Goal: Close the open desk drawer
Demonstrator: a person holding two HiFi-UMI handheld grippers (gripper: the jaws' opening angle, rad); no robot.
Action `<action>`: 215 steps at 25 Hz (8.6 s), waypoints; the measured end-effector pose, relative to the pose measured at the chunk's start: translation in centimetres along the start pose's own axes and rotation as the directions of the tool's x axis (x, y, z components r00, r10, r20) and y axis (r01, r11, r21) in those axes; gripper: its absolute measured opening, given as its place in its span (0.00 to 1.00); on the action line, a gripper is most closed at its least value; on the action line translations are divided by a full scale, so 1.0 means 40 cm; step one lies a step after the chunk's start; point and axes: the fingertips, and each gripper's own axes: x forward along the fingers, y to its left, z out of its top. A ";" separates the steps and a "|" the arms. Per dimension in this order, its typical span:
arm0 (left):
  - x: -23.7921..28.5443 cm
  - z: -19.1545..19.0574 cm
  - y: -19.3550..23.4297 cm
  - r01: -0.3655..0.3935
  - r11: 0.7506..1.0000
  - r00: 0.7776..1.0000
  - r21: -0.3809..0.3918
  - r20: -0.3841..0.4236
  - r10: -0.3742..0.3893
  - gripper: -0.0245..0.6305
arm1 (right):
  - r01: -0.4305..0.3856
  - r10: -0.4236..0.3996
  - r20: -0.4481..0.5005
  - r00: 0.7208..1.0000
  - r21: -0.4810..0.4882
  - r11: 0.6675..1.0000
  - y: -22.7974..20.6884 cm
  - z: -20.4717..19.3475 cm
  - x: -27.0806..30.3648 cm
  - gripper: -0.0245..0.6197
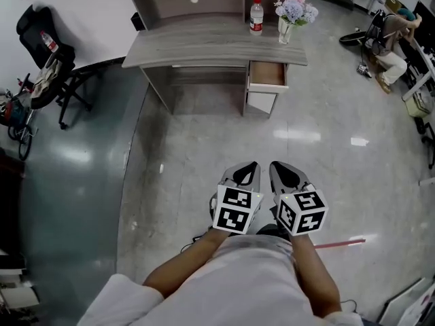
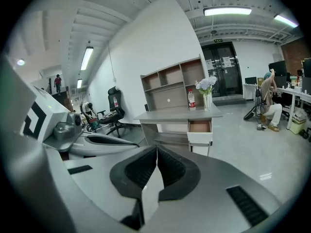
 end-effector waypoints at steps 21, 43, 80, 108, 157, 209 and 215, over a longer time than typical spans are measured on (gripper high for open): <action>0.130 0.072 0.128 -0.015 1.000 1.000 0.018 -0.024 0.015 0.04 | -0.056 0.056 0.044 0.997 -0.015 0.998 -0.056 0.084 0.169 0.04; 0.579 0.303 0.221 -0.026 0.999 0.997 0.034 -0.075 0.028 0.04 | -0.084 0.078 0.053 0.996 0.136 0.987 -0.428 0.237 0.445 0.04; 0.961 0.270 0.475 0.078 0.997 0.981 0.004 -0.177 -0.076 0.04 | -0.062 -0.065 0.151 0.986 0.708 0.704 -0.702 0.062 0.908 0.28; 1.088 0.279 0.602 0.065 0.998 0.970 0.010 -0.237 -0.060 0.04 | -0.096 -0.197 0.150 0.969 0.961 0.261 -0.848 -0.112 1.115 0.30; 1.108 0.310 0.683 0.009 1.000 0.971 0.011 -0.237 -0.006 0.04 | -0.256 -0.147 0.298 0.943 0.934 0.251 -0.935 0.081 1.226 0.28; 0.882 0.389 0.340 -0.039 0.999 0.999 0.009 -0.030 0.040 0.04 | -0.131 0.094 0.151 0.984 0.260 0.957 -0.688 0.301 0.758 0.04; 0.837 0.393 0.314 -0.042 0.999 0.999 0.021 0.006 0.042 0.04 | -0.129 0.105 0.145 0.984 0.166 0.978 -0.639 0.301 0.704 0.04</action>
